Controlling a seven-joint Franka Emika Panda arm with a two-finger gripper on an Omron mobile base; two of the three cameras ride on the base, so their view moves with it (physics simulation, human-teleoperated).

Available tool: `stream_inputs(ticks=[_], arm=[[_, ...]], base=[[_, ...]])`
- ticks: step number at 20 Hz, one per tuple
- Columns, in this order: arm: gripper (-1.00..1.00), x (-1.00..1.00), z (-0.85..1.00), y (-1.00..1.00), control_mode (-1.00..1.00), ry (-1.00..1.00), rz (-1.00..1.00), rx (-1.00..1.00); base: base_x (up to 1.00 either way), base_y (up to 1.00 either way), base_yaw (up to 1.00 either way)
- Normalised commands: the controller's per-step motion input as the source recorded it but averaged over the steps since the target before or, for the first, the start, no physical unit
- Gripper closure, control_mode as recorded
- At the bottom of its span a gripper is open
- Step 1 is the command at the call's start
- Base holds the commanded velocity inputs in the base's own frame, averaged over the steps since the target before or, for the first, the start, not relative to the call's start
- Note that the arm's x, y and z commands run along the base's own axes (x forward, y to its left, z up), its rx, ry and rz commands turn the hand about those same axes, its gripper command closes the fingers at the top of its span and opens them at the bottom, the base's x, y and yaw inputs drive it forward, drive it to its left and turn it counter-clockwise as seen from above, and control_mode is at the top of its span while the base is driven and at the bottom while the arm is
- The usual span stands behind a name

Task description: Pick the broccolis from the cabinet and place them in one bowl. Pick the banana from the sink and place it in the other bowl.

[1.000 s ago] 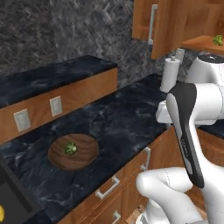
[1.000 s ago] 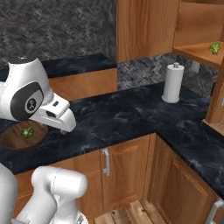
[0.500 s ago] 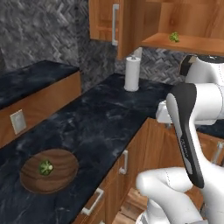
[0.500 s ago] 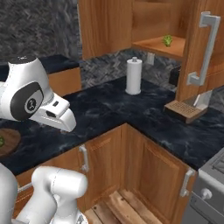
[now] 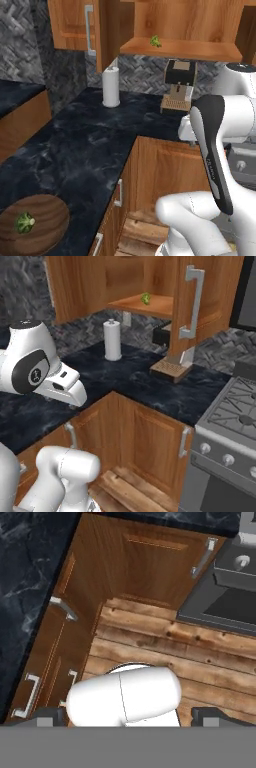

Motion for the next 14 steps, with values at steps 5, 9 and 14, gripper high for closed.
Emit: stream_inputs(ticks=[5,9,14], arm=[[-1.0,0.0,0.0,0.0,1.0,0.0,0.0,0.0],[-1.0,0.0,0.0,0.0,1.0,0.0,0.0,0.0],[-1.0,0.0,0.0,0.0,1.0,0.0,0.0,0.0]], base=[[-0.01,0.09,-0.43],[0.0,0.13,-0.42],[0.01,0.37,-0.31]])
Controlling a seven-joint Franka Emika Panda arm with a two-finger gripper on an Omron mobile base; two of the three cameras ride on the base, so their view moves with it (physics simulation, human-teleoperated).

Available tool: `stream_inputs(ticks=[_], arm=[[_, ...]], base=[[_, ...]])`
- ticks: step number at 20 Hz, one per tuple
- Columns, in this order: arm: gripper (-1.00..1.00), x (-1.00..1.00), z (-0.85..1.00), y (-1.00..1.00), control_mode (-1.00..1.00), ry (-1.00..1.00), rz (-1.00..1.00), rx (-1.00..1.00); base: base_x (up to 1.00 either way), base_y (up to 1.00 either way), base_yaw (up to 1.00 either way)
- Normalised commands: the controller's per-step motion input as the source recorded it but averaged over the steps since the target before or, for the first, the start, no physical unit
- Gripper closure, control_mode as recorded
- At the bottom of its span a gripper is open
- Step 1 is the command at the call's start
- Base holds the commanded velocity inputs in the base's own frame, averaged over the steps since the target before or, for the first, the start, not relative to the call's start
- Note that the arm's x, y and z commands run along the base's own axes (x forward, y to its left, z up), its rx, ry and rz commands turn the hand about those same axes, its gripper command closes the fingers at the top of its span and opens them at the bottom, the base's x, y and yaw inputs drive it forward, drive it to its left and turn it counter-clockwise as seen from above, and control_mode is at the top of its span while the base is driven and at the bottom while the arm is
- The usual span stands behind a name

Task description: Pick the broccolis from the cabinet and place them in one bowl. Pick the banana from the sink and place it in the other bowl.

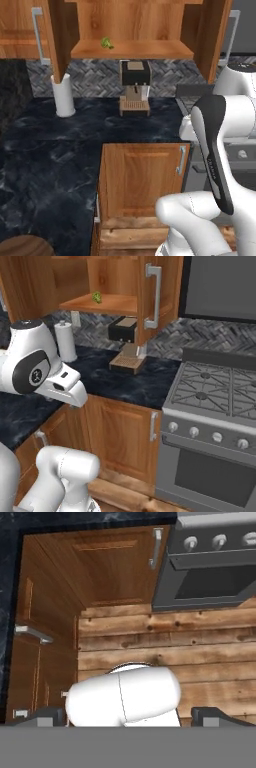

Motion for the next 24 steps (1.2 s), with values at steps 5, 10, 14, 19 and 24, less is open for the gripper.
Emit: stream_inputs(ticks=[5,10,14,19,24], arm=[[-1.0,0.0,0.0,0.0,1.0,0.0,0.0,0.0],[-1.0,0.0,0.0,0.0,1.0,0.0,0.0,0.0],[-1.0,0.0,0.0,0.0,1.0,0.0,0.0,0.0],[-1.0,0.0,0.0,0.0,1.0,0.0,0.0,0.0],[-1.0,0.0,0.0,0.0,1.0,0.0,0.0,0.0]], base=[[0.24,0.5,-0.13],[0.4,0.24,-0.07],[0.26,0.0,-0.08],[0.49,0.19,-0.04],[0.67,0.1,0.0]])
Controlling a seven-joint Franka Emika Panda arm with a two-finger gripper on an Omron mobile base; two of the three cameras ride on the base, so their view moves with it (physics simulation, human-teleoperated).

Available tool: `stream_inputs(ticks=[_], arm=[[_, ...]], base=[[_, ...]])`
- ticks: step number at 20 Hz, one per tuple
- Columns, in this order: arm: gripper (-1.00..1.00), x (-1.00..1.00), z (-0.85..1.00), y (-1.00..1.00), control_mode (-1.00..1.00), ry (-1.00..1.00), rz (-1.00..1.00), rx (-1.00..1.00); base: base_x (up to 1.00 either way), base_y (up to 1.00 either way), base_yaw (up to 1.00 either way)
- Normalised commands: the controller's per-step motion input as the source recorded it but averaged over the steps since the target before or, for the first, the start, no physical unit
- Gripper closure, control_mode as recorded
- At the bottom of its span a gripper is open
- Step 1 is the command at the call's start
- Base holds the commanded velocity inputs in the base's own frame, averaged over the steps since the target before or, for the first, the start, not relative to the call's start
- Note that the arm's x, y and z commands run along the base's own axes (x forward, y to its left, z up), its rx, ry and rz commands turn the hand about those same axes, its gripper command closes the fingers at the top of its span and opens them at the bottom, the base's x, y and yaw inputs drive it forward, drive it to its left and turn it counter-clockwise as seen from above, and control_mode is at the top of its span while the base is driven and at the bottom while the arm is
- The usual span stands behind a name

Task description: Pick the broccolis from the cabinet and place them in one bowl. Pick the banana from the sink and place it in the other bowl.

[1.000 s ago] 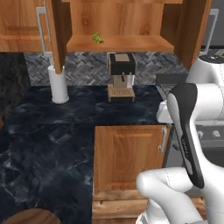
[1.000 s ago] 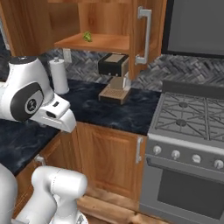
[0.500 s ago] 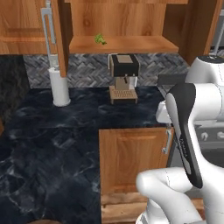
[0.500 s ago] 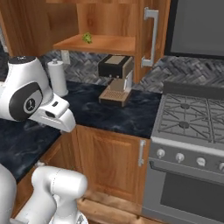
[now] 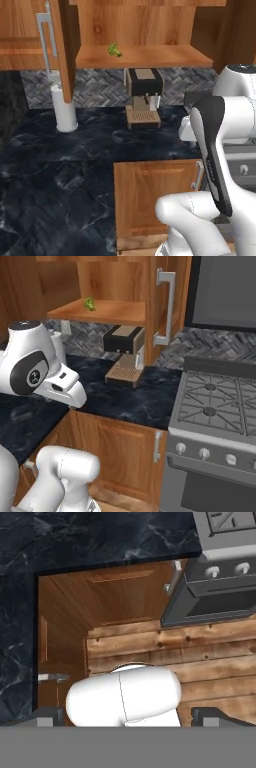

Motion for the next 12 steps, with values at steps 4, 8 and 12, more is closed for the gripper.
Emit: stream_inputs(ticks=[4,8,12], arm=[[-1.0,0.0,0.0,0.0,1.0,0.0,0.0,0.0],[-1.0,0.0,0.0,0.0,1.0,0.0,0.0,0.0],[-1.0,0.0,0.0,0.0,1.0,0.0,0.0,0.0]], base=[[0.61,0.18,0.0],[0.69,0.39,0.05],[0.67,0.41,0.08]])
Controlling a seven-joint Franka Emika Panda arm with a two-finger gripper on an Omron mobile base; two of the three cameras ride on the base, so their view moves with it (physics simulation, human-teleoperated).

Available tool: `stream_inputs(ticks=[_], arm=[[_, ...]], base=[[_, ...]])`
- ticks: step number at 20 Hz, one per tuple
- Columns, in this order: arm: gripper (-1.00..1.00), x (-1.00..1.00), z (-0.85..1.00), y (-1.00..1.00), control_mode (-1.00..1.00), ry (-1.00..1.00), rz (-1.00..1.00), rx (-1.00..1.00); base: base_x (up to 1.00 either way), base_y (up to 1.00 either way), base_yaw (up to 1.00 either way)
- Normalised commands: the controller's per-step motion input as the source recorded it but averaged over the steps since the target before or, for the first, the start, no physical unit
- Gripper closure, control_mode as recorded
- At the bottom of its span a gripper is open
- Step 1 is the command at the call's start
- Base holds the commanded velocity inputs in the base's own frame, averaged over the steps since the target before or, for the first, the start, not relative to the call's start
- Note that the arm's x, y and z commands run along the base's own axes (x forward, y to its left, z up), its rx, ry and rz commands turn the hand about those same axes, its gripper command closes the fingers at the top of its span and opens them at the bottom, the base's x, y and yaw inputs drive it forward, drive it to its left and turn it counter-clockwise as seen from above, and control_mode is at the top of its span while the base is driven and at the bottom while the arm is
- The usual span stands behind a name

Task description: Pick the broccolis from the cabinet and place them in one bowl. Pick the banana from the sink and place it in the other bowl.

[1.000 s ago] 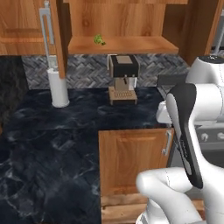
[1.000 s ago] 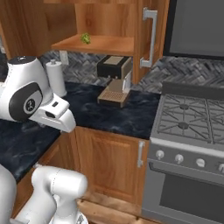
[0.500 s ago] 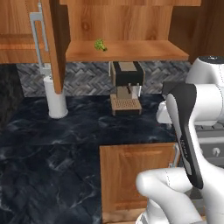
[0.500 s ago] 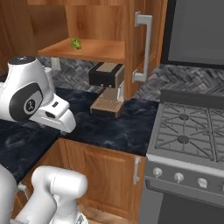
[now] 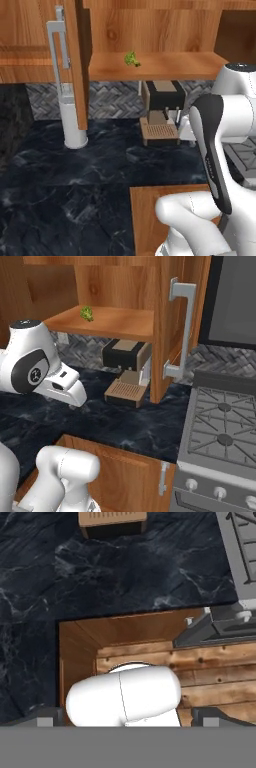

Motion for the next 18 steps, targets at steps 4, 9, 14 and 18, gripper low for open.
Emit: stream_inputs(ticks=[4,9,14,18], arm=[[-1.0,0.0,0.0,0.0,1.0,0.0,0.0,0.0],[-1.0,0.0,0.0,0.0,1.0,0.0,0.0,0.0],[-1.0,0.0,0.0,0.0,1.0,0.0,0.0,0.0],[-1.0,0.0,0.0,0.0,1.0,0.0,0.0,0.0]], base=[[0.71,0.25,0.05],[0.73,0.15,0.03],[0.88,0.14,0.06],[0.9,0.04,0.04]])
